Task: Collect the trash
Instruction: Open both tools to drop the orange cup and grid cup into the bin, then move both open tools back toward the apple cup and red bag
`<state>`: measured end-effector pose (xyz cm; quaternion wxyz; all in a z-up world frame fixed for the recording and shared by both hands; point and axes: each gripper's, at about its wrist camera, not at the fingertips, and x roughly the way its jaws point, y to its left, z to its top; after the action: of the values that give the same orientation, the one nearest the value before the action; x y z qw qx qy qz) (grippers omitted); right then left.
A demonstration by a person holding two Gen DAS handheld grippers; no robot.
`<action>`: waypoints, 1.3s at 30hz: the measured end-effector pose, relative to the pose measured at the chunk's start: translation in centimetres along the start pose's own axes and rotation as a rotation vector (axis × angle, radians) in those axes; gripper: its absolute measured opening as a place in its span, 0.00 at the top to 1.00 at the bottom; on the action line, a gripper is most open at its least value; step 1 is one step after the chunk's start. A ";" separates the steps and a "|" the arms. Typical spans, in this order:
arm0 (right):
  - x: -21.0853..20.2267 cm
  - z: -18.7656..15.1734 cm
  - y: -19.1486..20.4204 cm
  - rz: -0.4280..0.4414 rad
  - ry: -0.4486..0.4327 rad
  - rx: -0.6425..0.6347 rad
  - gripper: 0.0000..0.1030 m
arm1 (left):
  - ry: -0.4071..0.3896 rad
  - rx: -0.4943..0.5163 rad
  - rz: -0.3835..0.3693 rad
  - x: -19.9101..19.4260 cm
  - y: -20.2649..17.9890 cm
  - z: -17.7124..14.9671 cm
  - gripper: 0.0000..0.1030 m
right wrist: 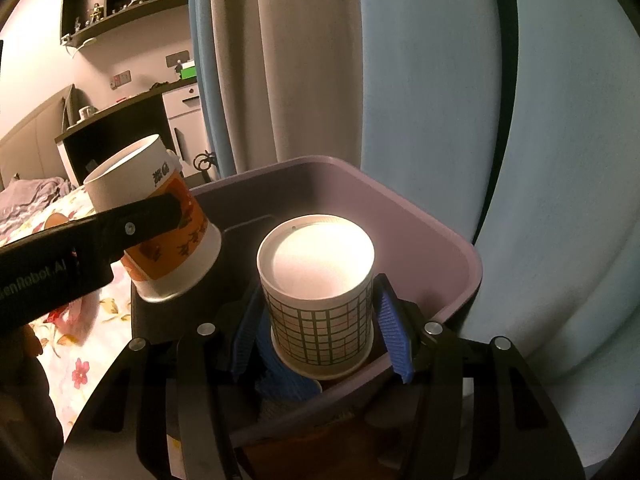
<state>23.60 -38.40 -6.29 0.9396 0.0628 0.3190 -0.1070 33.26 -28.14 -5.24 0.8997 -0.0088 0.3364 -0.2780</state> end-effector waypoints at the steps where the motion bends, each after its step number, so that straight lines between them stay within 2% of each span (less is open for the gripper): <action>1: -0.1 0.0 0.0 -0.001 -0.001 0.000 0.47 | 0.000 0.001 0.000 0.1 -0.1 0.0 0.45; 15: 0.1 -0.3 0.1 0.003 0.015 -0.001 0.46 | 0.035 -0.041 -0.038 1.1 0.4 -0.6 0.41; 16: 0.2 -0.4 0.2 0.003 0.016 -0.003 0.44 | 0.032 -0.030 -0.030 1.0 0.4 -0.6 0.34; 17: 0.2 -0.4 0.2 -0.001 0.017 -0.006 0.40 | 0.027 -0.028 -0.023 0.9 0.5 -0.6 0.23; 18: 0.2 -0.4 0.2 -0.007 0.015 -0.007 0.36 | 0.018 -0.032 -0.021 0.7 0.6 -0.5 0.20; 20: 0.1 -0.5 0.1 -0.001 0.010 -0.006 0.34 | -0.008 -0.049 -0.033 -0.1 1.1 -0.5 0.13; 25: -0.8 -0.4 -0.1 -0.014 -0.007 0.002 0.29 | -0.066 -0.018 0.052 -2.7 2.1 -0.6 0.06; 30: -2.4 -0.2 -0.2 -0.022 -0.033 0.020 0.24 | -0.109 -0.010 0.151 -6.2 4.5 -1.4 0.06; 39: -6.2 0.1 3.4 -0.015 -0.092 -0.024 0.17 | -0.161 -0.033 0.319 -12.9 10.1 -3.7 0.06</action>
<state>19.71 -34.14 -2.25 0.9531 0.0439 0.2773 -0.1131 27.98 -12.47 -2.42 0.9561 0.0078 0.2649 -0.1248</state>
